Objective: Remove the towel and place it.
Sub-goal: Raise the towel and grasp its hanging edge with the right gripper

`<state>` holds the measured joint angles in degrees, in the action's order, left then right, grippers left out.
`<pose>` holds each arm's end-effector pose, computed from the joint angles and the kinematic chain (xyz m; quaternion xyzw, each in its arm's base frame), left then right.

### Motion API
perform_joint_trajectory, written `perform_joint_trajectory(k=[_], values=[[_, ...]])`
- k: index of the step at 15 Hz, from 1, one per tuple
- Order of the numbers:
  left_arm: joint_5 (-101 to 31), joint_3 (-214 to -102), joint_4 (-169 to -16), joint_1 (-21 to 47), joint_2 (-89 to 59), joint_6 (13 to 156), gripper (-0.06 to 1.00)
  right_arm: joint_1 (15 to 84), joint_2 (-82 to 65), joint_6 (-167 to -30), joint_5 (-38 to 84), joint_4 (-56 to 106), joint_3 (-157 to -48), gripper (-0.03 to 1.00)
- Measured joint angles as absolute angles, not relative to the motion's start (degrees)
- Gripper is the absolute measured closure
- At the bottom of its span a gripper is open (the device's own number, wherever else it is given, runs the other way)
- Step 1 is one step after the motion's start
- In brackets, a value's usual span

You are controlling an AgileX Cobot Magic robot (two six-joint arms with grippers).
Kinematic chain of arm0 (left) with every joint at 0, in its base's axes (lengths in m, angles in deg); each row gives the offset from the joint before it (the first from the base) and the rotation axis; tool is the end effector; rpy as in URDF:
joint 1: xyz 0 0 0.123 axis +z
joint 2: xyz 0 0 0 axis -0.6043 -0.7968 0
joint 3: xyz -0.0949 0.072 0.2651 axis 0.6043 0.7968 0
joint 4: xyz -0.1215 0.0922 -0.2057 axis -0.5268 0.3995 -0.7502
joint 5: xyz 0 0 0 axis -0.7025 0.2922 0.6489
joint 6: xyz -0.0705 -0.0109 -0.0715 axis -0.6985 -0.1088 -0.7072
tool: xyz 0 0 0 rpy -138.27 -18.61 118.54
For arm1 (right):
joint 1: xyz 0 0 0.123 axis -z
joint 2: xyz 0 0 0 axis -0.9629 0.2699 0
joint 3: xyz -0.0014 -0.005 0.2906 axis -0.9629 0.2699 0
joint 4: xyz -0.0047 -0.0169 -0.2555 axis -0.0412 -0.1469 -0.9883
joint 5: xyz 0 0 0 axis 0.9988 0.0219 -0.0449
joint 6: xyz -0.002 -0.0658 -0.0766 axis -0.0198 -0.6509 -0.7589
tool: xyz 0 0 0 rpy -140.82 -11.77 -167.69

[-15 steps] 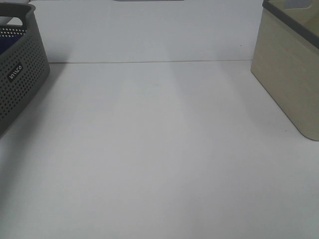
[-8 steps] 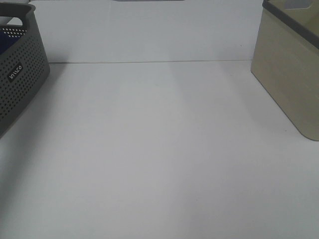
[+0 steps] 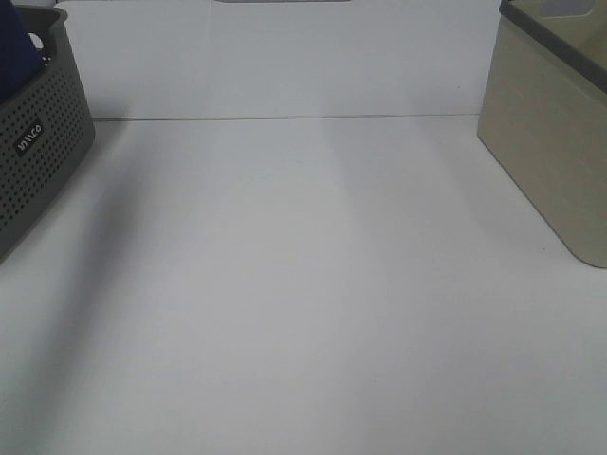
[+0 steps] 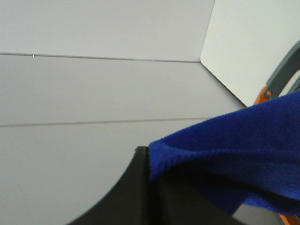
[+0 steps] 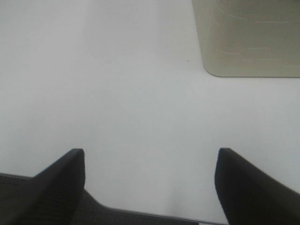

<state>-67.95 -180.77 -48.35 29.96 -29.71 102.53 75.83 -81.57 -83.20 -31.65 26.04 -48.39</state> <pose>0.3557 -0.0139 0.4967 0.4513 0.6354 0.4532 0.4327 0.0037 0.0140 0.2575 -0.0493 0.8733 0.0400 0.4831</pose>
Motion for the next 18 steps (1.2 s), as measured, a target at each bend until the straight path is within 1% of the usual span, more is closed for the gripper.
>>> perform_joint_trajectory(k=[3, 5, 6, 7, 8, 12, 13, 16, 17, 18], values=[[-67.44, -180.77, -47.78, 22.97, -29.26, 102.53, 0.94, 75.83, -81.17, -83.25, -31.19, 27.53, -48.5, 0.22], [-67.44, -180.77, -47.78, 18.96, -29.26, 102.53, 0.94, 75.83, -77.39, -88.93, -26.44, 34.06, -49.3, 0.22], [-67.44, -180.77, -47.72, 18.04, -29.26, 102.53, 0.94, 75.83, -76.01, -91.73, -24.43, 37.04, -49.47, 0.22], [-67.44, -180.77, -47.61, 16.43, -29.26, 102.53, 0.94, 75.83, -73.03, -97.81, -20.37, 43.68, -49.59, 0.22], [-67.44, -180.77, -47.61, 12.65, -29.26, 102.53, 0.94, 75.83, -64.84, -113.96, -15.84, 56.29, -49.59, 0.22], [-67.44, -180.77, -47.61, 6.64, -29.26, 103.33, 0.94, 75.83, -44.56, -148.86, -15.44, 85.11, -49.59, 0.22], [-67.44, -180.77, -47.61, 6.18, -29.26, 103.33, 0.94, 75.83, -41.75, -152.98, -16.18, 88.26, -49.65, 0.22], [-68.13, -180.77, -47.61, 4.12, -29.26, 103.33, 0.94, 75.83, -26.17, -171.2, -22.6, 100.35, -51.71, 0.22], [-69.21, -180.77, -47.66, 2.45, -29.26, 103.33, 0.94, 75.83, -17.69, -177.56, -25.46, 103.79, -54.29, 0.22], [-69.73, -180.77, -47.78, 1.25, -29.26, 103.33, 0.94, 75.83, -12.93, -180.66, -27.07, 105.39, -56.69, 0.22]])
